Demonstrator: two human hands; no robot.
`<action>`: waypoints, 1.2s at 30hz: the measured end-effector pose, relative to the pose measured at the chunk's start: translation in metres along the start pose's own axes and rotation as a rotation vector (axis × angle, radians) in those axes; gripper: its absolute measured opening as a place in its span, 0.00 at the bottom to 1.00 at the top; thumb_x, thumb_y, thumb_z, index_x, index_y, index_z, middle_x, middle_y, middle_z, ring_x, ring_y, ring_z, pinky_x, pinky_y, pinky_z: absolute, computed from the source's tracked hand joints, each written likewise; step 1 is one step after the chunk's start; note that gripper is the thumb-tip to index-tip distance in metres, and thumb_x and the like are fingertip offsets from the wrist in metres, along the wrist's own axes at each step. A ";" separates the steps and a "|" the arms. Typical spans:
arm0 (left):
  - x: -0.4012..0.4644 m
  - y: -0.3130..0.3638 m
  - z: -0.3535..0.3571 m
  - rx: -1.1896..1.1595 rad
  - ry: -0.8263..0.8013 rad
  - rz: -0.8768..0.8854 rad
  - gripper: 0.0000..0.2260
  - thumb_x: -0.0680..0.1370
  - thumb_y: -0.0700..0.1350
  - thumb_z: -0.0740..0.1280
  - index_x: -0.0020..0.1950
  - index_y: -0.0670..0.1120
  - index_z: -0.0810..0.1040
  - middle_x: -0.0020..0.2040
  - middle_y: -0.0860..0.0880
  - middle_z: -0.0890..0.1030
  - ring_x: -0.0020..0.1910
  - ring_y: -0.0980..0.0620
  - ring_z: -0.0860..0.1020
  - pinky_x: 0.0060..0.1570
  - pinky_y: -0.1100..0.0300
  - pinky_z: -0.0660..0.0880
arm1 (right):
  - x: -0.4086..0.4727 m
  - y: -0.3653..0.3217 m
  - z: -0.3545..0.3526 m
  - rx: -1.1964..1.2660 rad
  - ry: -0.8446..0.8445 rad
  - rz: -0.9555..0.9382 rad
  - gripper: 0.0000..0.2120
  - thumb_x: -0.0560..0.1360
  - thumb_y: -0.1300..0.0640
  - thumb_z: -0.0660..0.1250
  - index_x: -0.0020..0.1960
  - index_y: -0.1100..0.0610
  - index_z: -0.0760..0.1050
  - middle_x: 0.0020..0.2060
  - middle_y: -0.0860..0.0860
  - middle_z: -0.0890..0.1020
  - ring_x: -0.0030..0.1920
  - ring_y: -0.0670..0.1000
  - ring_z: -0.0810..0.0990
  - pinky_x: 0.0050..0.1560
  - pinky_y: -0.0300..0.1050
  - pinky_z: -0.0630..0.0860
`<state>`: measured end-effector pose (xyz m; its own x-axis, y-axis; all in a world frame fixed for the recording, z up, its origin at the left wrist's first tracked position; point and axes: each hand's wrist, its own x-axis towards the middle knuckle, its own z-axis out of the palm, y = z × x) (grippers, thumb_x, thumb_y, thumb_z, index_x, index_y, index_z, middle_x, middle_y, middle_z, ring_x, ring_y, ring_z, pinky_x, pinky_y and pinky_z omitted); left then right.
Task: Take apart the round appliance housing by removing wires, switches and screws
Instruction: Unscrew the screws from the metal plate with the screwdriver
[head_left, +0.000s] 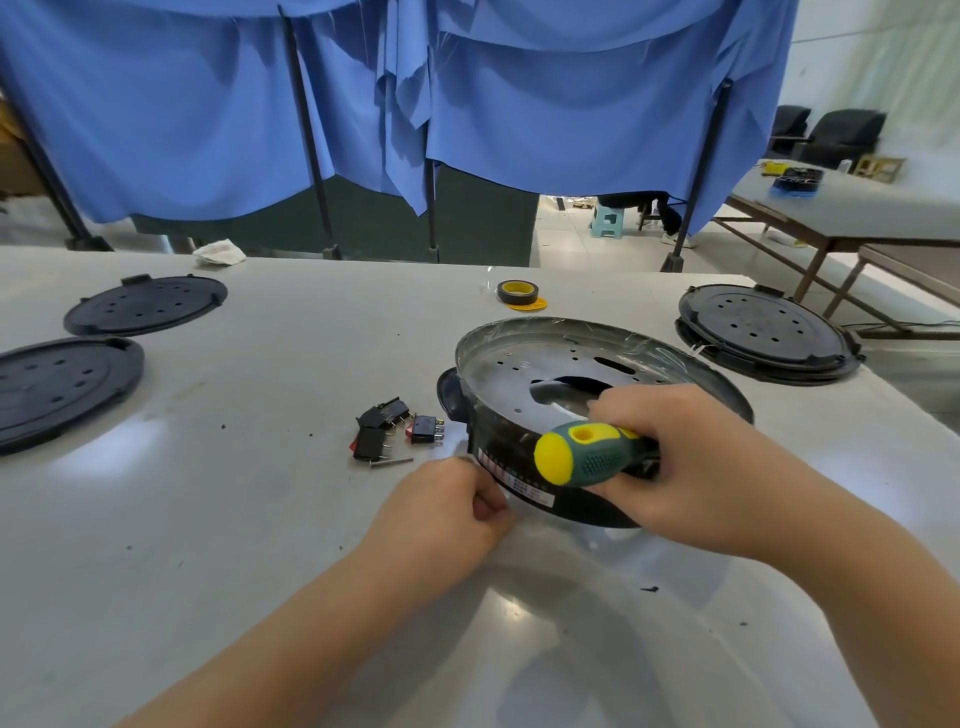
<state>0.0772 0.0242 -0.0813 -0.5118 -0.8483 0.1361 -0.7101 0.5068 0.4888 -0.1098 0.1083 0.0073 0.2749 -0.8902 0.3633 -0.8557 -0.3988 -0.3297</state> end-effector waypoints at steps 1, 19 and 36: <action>0.000 -0.001 -0.002 0.007 -0.017 0.013 0.02 0.72 0.51 0.68 0.40 0.56 0.79 0.37 0.59 0.77 0.33 0.64 0.71 0.31 0.75 0.62 | 0.000 0.000 0.000 -0.002 0.002 -0.001 0.15 0.70 0.57 0.71 0.32 0.53 0.66 0.28 0.48 0.71 0.31 0.50 0.70 0.30 0.47 0.67; 0.010 -0.035 -0.039 -0.103 0.296 -0.049 0.05 0.75 0.48 0.65 0.40 0.57 0.77 0.34 0.60 0.78 0.34 0.61 0.76 0.33 0.64 0.68 | -0.010 -0.004 0.021 -0.029 -0.133 0.053 0.07 0.68 0.56 0.65 0.33 0.53 0.68 0.31 0.46 0.72 0.33 0.48 0.71 0.33 0.46 0.69; 0.011 -0.007 -0.023 -0.649 0.076 -0.173 0.20 0.60 0.59 0.66 0.50 0.57 0.79 0.47 0.54 0.82 0.45 0.56 0.80 0.46 0.54 0.78 | -0.005 -0.019 0.022 0.220 -0.031 0.127 0.12 0.71 0.35 0.62 0.51 0.39 0.68 0.44 0.39 0.73 0.45 0.41 0.74 0.41 0.34 0.69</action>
<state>0.0877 0.0078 -0.0635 -0.3642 -0.9295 0.0581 -0.3319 0.1878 0.9244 -0.0849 0.1159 -0.0074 0.1879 -0.9410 0.2813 -0.7690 -0.3191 -0.5539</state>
